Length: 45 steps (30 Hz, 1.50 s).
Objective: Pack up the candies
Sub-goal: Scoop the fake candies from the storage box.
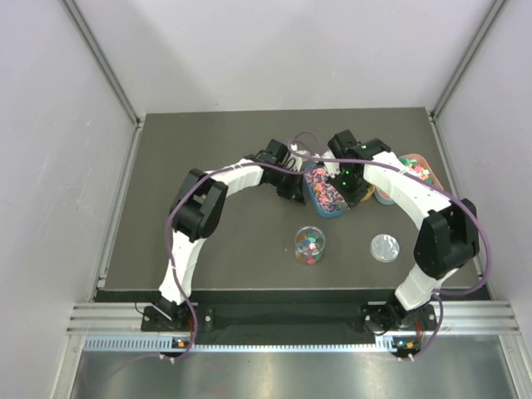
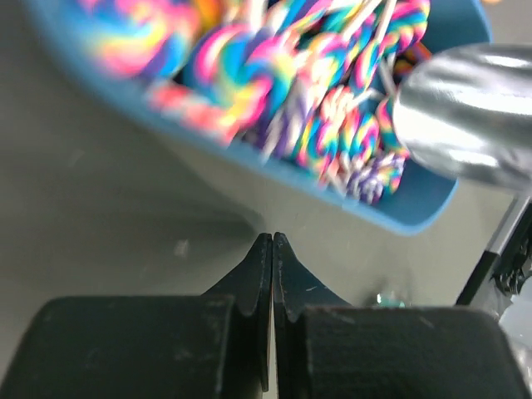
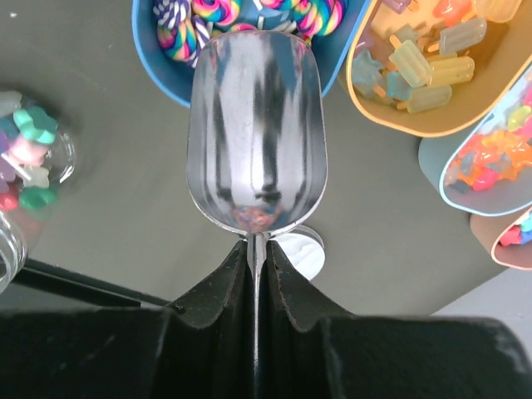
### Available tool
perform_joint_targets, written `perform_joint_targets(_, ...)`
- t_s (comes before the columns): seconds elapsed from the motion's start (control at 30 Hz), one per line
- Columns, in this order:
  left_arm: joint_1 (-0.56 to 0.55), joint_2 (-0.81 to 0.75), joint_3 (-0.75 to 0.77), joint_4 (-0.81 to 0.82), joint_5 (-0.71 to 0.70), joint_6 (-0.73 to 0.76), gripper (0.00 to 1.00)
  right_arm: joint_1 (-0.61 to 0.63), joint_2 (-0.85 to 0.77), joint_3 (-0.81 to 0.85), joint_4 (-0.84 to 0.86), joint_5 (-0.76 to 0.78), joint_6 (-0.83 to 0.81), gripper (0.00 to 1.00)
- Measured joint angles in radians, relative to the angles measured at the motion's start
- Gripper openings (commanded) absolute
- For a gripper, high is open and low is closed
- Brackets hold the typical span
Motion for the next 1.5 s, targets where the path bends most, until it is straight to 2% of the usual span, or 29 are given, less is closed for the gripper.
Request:
perform_joint_targets(0.37, 0.145, -0.066, -0.006, 0.075, -0.052, -0.002, 0.0, 0.005, 0.077, 0.019, 0.013, 0.011, 0.01, 0.0)
perform_joint_targets(0.43, 0.171, -0.018, 0.089, 0.064, -0.051, -0.008, 0.0, 0.013, 0.082, 0.02, 0.007, 0.022, 0.009, 0.0)
perform_joint_targets(0.5, 0.19, 0.106, 0.305, 0.066, -0.049, -0.018, 0.01, 0.026, 0.088, 0.021, -0.003, 0.042, 0.009, 0.0)
perform_joint_targets(0.53, 0.194, 0.142, 0.361, 0.09, -0.05, -0.02, 0.02, 0.032, 0.09, 0.021, -0.007, 0.05, 0.009, 0.0)
perform_joint_targets(0.63, 0.194, 0.211, 0.43, 0.131, -0.034, -0.034, 0.02, 0.051, 0.098, 0.027, -0.014, 0.077, 0.009, 0.0)
perform_joint_targets(0.87, 0.146, 0.322, 0.443, 0.167, 0.036, -0.109, 0.01, 0.105, 0.109, 0.031, -0.013, 0.126, 0.009, 0.0)
perform_joint_targets(1.2, 0.116, 0.334, 0.445, 0.204, 0.056, -0.155, 0.0, 0.121, 0.207, 0.148, -0.067, 0.126, 0.01, 0.0)
perform_joint_targets(1.5, 0.116, 0.336, 0.443, 0.21, 0.059, -0.157, 0.0, 0.122, 0.195, 0.095, -0.071, 0.122, 0.068, 0.0)
